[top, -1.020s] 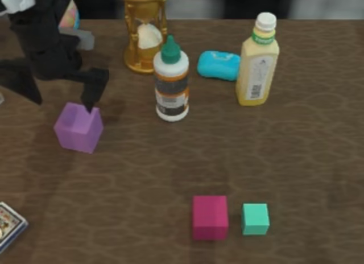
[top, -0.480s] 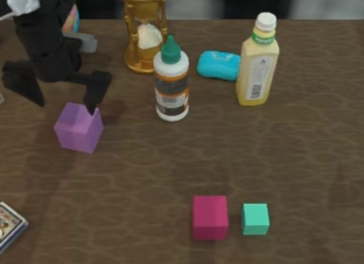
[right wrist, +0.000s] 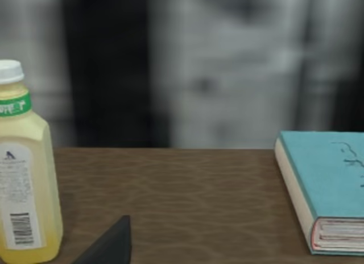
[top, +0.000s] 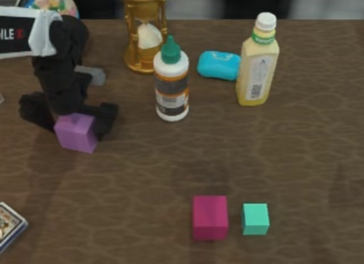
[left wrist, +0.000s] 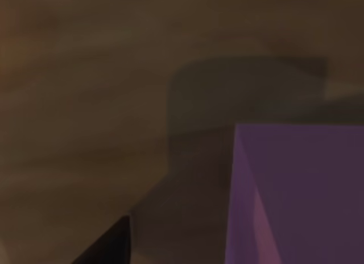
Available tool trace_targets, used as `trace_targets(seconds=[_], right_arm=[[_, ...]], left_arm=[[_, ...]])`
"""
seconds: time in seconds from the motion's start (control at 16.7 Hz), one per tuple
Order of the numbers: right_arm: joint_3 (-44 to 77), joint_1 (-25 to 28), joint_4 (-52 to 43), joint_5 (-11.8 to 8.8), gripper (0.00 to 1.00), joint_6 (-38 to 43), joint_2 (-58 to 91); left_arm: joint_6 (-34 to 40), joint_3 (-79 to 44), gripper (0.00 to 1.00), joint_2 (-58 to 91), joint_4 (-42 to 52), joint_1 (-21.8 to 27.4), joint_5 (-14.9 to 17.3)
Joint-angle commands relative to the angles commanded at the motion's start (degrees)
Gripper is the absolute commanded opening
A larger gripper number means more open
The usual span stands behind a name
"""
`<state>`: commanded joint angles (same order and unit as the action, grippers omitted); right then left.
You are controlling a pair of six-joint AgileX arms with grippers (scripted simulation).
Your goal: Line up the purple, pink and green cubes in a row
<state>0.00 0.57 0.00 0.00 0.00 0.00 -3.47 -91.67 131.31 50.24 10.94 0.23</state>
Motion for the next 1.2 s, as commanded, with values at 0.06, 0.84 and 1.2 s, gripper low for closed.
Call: trace_targets(seconds=[0.06,0.84,1.2], right_arm=[[0.0,0.0,0.0,0.0,1.00,0.0,0.0],[0.0,0.0,0.0,0.0,1.00,0.0,0.0],[0.0,0.0,0.0,0.0,1.00,0.0,0.0]], left_arm=[[0.0,0.3,1.00,0.2,-0.4,0.0,0.0],[0.0,0.3,0.25,0.2,-0.4,0.0,0.0],[0.0,0.3,0.00,0.2,-0.4,0.0,0.0]])
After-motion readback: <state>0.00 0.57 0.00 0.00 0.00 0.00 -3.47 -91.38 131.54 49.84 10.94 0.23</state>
